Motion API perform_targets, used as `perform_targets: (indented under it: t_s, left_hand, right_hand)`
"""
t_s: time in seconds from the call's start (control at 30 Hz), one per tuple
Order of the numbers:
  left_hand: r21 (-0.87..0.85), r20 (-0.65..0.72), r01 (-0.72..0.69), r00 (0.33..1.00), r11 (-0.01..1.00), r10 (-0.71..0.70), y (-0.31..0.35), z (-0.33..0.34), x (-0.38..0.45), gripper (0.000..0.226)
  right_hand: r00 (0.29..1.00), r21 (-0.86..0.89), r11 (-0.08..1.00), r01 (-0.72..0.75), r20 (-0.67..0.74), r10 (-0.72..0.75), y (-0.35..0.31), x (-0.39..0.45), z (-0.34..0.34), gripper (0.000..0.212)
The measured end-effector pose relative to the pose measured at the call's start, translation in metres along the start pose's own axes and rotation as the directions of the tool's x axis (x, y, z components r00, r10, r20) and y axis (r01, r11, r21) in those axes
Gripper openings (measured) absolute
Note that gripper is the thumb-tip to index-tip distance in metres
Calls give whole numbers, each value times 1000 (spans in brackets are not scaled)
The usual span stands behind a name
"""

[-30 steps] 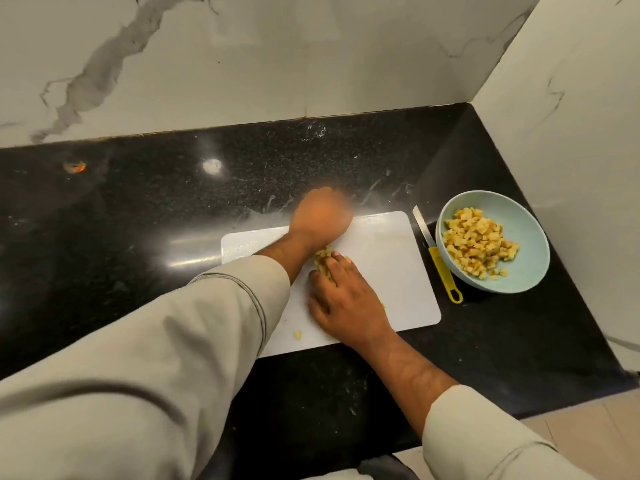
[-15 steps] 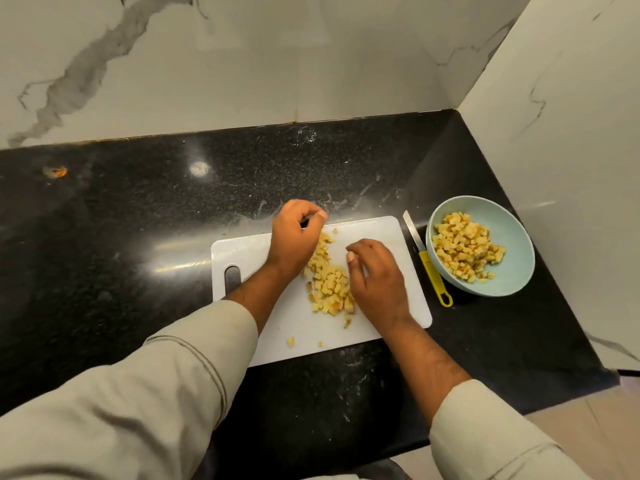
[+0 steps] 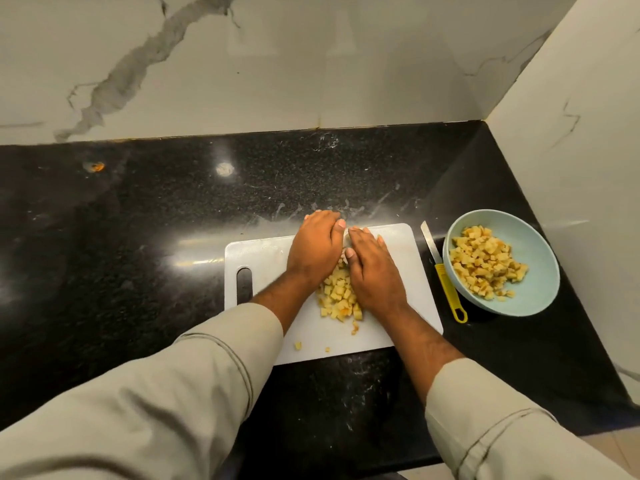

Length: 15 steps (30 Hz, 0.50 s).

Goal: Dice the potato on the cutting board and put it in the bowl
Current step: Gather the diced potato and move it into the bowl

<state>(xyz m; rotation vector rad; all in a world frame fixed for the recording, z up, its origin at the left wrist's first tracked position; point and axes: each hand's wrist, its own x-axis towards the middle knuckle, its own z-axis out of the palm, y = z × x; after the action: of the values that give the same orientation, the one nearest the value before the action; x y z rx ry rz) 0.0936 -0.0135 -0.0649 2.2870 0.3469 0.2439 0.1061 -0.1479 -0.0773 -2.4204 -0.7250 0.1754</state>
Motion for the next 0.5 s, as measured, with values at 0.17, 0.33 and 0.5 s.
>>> perform_targets:
  t_s: [0.17,0.33,0.5]
  left_hand:
    - [-136,-10,-87,996,987,87,3,-1,-18,25]
    - [37,-125,-70,989,997,74,-10,-10,-22,33]
    - [322,-138,37,990,946,8,-15,-6,-16,26]
  right_hand:
    - [999,97,995,-38,38,35,-7,3,-7,41]
    - [992,-23,995,-96,-84,94,14,-5,-40,39]
    - [978,-166,964,-209,-50,204,19,-26,-26,47]
